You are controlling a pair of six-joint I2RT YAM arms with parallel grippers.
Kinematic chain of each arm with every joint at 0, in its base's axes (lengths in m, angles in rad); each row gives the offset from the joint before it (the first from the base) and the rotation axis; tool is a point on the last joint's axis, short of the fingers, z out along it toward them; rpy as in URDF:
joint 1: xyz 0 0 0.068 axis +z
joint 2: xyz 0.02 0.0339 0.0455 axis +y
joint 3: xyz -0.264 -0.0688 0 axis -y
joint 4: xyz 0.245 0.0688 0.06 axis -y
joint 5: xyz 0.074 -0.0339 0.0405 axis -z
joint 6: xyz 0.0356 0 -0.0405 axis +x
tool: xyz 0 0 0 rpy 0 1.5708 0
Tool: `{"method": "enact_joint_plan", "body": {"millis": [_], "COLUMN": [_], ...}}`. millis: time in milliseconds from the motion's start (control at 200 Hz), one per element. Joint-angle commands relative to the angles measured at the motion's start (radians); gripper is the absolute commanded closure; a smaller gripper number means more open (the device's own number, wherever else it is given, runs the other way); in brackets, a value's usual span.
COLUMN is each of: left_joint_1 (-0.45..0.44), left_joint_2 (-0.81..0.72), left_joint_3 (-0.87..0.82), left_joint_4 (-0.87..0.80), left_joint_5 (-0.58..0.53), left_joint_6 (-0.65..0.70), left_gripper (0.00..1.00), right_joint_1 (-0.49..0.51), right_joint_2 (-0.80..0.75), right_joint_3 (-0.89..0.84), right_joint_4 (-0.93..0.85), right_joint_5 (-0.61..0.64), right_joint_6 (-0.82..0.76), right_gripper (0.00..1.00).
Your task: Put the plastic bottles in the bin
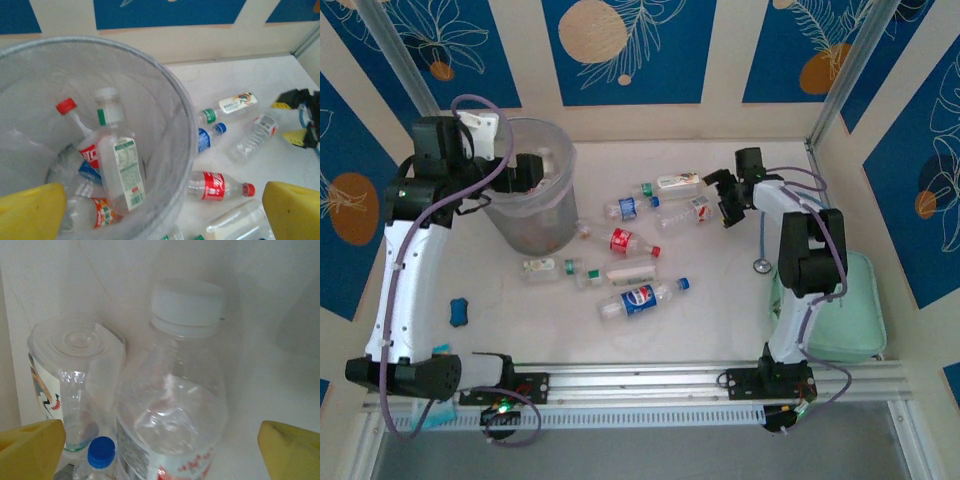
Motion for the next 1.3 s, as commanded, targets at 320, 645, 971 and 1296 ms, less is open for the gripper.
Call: {"method": "enact_joint_plan", "body": {"millis": [320, 645, 971, 1296], "left_joint_1": [-0.009, -0.009, -0.014, -0.105], "left_joint_2": [0.037, 0.068, 0.083, 0.117], "left_joint_3": [0.061, 0.082, 0.102, 0.075], "left_joint_4": [-0.029, 0.007, 0.046, 0.126], "left_joint_5": [0.063, 0.115, 0.166, 0.208], "left_joint_6": [-0.013, -0.057, -0.09, -0.134], "left_gripper": [0.0, 0.0, 0.0, 0.0], "right_joint_1": [0.018, 0.013, -0.011, -0.039], "right_joint_2": [0.096, 0.086, -0.071, -0.304], "right_joint_3": [0.086, 0.071, -0.006, -0.117], "right_joint_4": [-0.054, -0.065, -0.096, -0.136], "right_joint_5": [0.028, -0.014, -0.017, -0.011], "right_joint_6": [0.01, -0.007, -0.046, -0.291], "right_gripper": [0.1, 0.4, 0.59, 0.88]}}
